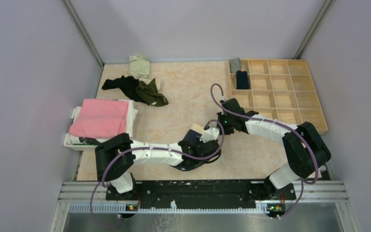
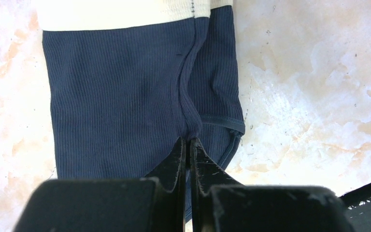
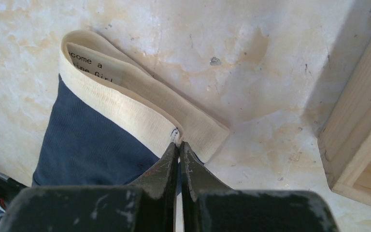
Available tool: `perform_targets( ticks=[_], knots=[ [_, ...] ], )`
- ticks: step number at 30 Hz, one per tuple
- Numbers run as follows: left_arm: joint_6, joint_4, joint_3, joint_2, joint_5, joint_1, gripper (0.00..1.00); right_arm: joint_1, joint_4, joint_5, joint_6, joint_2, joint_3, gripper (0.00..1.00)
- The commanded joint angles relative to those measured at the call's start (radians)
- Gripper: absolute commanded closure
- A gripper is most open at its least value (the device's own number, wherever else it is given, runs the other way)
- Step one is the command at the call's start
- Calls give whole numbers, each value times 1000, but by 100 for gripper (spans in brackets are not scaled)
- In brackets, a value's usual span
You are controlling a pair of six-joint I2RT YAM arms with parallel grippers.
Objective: Roll the underwear
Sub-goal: Fold the underwear at the center of the board.
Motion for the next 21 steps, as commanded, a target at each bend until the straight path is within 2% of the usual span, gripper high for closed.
perform_targets(
  ticks=[1, 21],
  knots=[
    [5, 8, 24, 12, -8, -7, 100, -6, 4, 6, -10, -8, -16, 100],
    [-24, 73, -26, 89, 48, -7, 100, -4, -3, -17, 23, -112, -83, 100]
  ],
)
